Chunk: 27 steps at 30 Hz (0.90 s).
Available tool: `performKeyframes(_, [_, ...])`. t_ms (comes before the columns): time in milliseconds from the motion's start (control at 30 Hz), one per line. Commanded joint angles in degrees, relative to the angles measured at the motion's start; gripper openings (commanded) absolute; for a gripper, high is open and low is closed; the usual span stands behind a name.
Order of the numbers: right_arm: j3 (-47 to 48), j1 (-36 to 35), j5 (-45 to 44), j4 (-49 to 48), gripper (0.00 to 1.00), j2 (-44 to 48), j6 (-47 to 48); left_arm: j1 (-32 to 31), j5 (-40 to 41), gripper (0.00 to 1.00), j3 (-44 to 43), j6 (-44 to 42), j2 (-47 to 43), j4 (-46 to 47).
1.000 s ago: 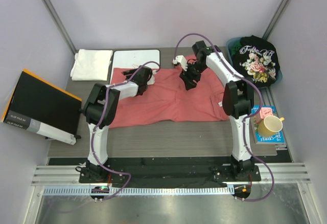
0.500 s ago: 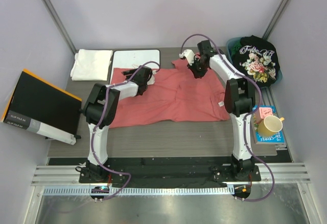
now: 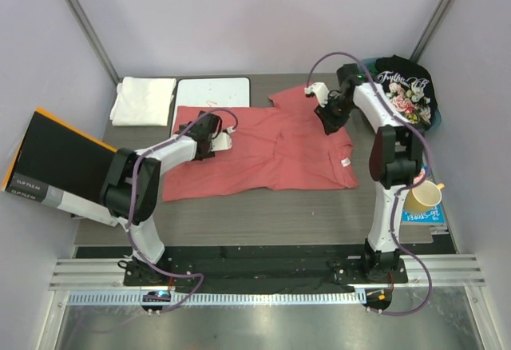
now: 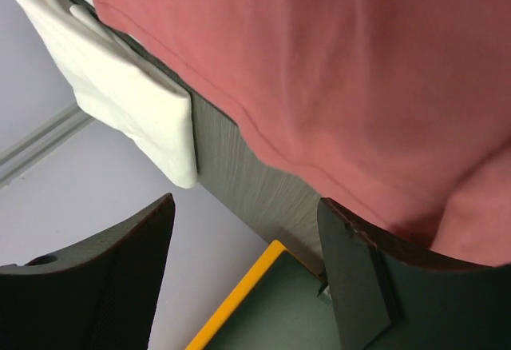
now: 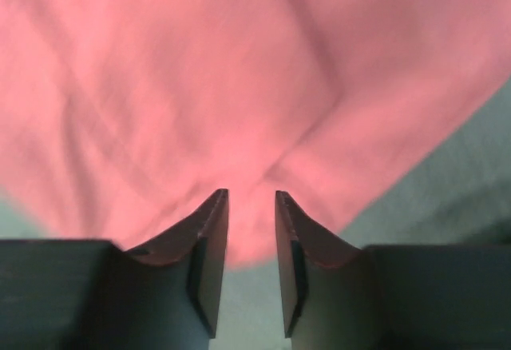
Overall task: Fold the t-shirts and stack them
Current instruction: Fold the flattened tshirt in 1/3 of the way
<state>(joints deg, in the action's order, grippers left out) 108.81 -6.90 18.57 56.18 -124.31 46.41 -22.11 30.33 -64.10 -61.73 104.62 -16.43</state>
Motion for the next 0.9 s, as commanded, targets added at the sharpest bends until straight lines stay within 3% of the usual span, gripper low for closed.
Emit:
performKeyframes(0, [-6.8,1.1,6.2,14.8,0.37,12.1,11.6,0.9,-7.8,0.73,1.8,0.5,-7.0,-8.9])
performKeyframes(33, [-10.6,1.1,6.7,16.5,0.35,12.9,12.9,1.2,-9.0,0.75,2.7,0.0,-7.4,-9.7])
performKeyframes(67, [-12.6,1.1,7.1,17.2,0.14,13.6,13.8,1.2,-9.5,0.75,3.2,-0.1,-7.9,-9.9])
performKeyframes(100, [-14.6,1.0,7.1,17.6,0.02,14.4,14.5,1.2,-9.9,0.76,3.7,-0.1,-8.5,-10.2])
performKeyframes(200, [-22.0,0.7,7.4,17.2,0.01,15.2,15.7,1.2,-12.0,0.71,5.6,-0.7,-9.2,-11.7])
performKeyframes(267, [-26.5,0.5,7.4,16.4,0.01,16.3,16.0,1.2,-12.9,0.54,6.5,-1.2,-9.2,-12.8])
performKeyframes(333, [-29.2,0.1,7.4,15.8,0.01,17.3,16.8,1.3,-13.6,0.23,6.3,-1.2,-9.3,-14.7])
performKeyframes(433, [-31.1,-0.1,6.8,14.7,0.01,17.6,17.1,1.3,-15.4,0.03,6.3,-1.6,-9.4,-17.3])
performKeyframes(867, [-31.4,0.0,3.8,5.8,0.01,16.2,13.4,1.4,-13.0,0.0,11.9,-3.2,-6.3,-9.3])
